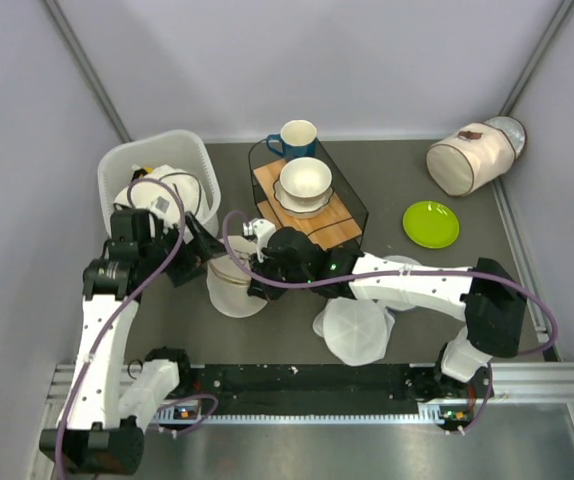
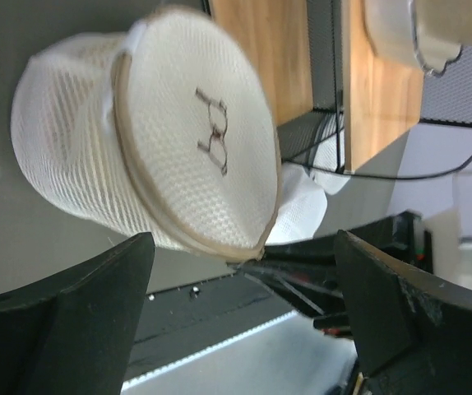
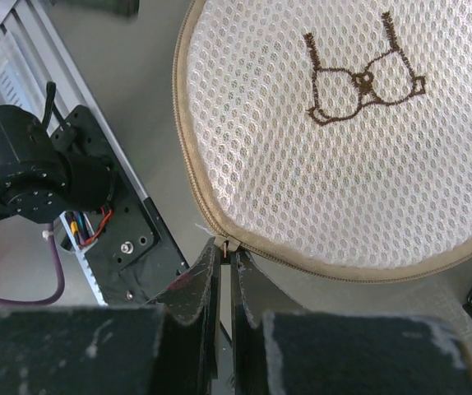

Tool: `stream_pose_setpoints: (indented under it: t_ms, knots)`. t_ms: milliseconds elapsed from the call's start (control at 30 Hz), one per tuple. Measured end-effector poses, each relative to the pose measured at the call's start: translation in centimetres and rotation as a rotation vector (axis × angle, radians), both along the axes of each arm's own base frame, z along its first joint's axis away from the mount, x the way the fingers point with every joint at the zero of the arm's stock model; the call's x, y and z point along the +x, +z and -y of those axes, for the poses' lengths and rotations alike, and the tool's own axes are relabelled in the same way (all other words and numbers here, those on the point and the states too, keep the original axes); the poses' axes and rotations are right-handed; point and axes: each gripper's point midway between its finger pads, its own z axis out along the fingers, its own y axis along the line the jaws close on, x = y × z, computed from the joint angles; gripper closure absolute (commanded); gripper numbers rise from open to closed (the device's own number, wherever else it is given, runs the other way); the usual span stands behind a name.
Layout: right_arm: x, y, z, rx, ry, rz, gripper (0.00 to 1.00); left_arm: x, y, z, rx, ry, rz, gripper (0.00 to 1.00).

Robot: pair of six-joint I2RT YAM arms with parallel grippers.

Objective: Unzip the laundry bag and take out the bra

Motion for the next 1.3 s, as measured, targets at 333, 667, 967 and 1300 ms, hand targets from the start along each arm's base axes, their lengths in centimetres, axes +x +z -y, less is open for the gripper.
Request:
stream_pose_setpoints:
  t_ms: [333, 667, 967, 1300]
  knots:
    - [-0.3, 0.0, -0.1, 0.005, 0.011, -0.012, 1.00, -3.1, -5.7, 1.2, -0.117, 0.046, -0.186, 0.29]
    - [-0.4, -1.1, 0.5, -0.020, 0.009, -0.005, 1.00, -1.1, -5.0, 0.7, -0.087, 0.068, -0.171, 1.00]
    - [-0.9, -1.9, 3.9, -0.044, -0.002, 0.047, 1.00, 0.2, -4.3, -0.4, -0.009, 0.047, -0.183, 1.00]
    - [-1.2, -0.9, 2.2, -0.043, 0.013, 0.036, 1.00, 2.8, -4.1, -0.7, -0.009, 0.029, -0.152, 0.01]
